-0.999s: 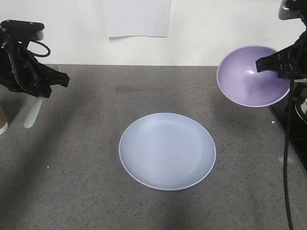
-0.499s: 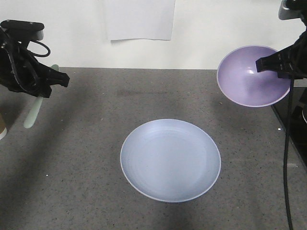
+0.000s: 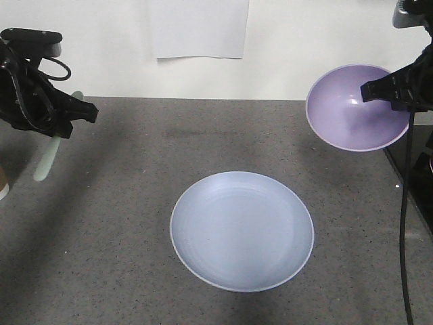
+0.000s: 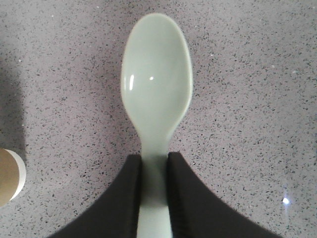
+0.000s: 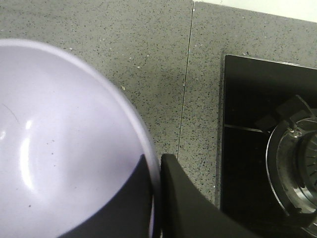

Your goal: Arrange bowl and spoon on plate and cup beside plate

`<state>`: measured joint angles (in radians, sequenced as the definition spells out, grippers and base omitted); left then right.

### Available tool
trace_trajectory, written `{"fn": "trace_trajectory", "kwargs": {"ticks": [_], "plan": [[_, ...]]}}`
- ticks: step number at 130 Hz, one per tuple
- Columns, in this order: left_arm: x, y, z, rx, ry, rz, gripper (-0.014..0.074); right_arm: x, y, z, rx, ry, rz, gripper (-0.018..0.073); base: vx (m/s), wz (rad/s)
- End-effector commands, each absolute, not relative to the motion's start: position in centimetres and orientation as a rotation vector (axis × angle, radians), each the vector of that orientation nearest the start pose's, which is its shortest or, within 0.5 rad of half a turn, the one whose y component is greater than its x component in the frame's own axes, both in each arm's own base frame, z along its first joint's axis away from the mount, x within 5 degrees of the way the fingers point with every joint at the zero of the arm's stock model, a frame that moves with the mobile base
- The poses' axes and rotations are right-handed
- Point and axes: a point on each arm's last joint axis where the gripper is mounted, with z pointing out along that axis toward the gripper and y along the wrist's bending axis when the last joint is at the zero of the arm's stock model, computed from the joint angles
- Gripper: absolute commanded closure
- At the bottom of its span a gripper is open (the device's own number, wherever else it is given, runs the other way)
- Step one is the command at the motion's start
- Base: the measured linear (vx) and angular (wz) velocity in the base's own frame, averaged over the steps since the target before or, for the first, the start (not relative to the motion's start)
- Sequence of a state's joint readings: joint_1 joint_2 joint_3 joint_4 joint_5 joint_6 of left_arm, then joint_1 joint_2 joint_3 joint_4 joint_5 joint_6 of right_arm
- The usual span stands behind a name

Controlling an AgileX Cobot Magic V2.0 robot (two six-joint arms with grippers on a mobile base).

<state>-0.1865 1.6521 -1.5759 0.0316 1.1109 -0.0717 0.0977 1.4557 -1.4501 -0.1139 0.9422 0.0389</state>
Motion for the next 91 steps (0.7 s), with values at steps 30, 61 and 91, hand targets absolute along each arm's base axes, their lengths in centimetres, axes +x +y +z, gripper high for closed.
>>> {"fn": "trace_trajectory", "kwargs": {"ticks": [30,61,91], "plan": [[34.0,-6.28,37.2,0.151,2.554,-0.064,0.0604,30.66,2.03,40.49,-0.109,2.304,-0.085,0.056,0.0,0.0],[34.0,-6.28,37.2,0.151,2.554,-0.064,0.0604,30.66,2.03,40.49,-0.109,2.304,-0.085,0.056,0.0,0.0],[34.0,-6.28,37.2,0.151,2.554,-0.064,0.0604,30.66,2.03,40.49,-0.109,2.304,-0.085,0.056,0.0,0.0]]}}
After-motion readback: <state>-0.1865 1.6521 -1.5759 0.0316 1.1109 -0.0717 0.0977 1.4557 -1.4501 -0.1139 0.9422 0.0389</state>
